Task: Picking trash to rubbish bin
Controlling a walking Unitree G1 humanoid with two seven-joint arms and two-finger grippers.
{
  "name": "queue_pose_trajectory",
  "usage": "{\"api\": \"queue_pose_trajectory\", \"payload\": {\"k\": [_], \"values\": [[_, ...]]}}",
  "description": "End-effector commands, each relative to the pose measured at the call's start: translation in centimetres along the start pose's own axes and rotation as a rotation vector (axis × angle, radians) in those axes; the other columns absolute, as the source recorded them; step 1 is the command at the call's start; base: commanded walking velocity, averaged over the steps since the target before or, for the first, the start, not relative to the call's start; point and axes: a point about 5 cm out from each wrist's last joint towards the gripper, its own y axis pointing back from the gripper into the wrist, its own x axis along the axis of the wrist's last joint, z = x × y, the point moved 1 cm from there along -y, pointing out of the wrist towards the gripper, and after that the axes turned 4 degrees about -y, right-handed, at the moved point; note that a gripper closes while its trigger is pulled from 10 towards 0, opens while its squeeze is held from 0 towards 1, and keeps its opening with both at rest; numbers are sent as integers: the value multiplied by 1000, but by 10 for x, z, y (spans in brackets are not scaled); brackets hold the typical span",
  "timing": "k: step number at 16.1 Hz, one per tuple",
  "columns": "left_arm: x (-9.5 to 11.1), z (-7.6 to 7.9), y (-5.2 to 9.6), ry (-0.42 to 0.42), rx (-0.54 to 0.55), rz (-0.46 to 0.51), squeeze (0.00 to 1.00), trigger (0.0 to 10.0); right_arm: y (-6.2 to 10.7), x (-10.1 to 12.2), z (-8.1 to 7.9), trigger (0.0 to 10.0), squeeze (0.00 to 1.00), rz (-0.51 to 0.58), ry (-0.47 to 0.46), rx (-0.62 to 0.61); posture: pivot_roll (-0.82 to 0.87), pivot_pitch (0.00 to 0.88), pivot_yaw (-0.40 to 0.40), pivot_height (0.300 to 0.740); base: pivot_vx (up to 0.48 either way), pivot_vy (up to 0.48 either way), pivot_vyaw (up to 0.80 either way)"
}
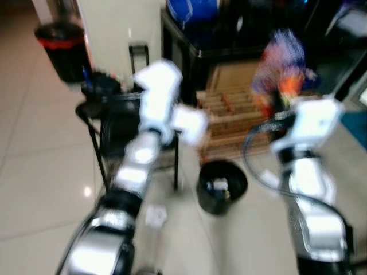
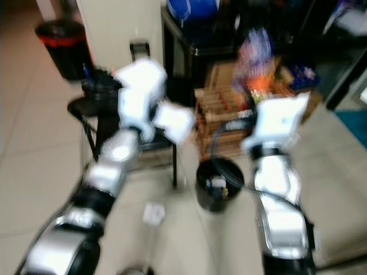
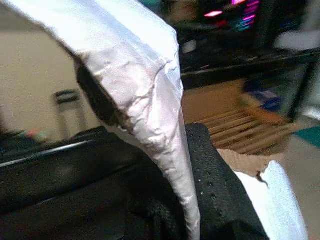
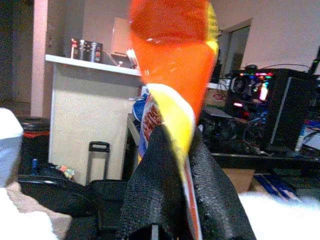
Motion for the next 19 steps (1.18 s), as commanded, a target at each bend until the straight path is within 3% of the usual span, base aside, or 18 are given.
{"api": "queue_pose_trajectory", "payload": {"k": [1, 17, 19], "values": [[0, 14, -1, -1, -34, -1, 0, 10000, 1, 3, 7, 10000, 0, 9, 19, -25, 104, 58, -24, 740, 0, 0, 0], [-1, 17, -2, 15, -40, -10, 0, 10000, 1, 2, 7, 10000, 0, 4, 26, -23, 96, 60, -24, 740, 15, -407, 0], [-2, 16, -2, 42, -25, -8, 0, 10000, 1, 2, 7, 10000, 0, 3, 26, -22, 96, 60, -24, 740, 0, 0, 0]]}}
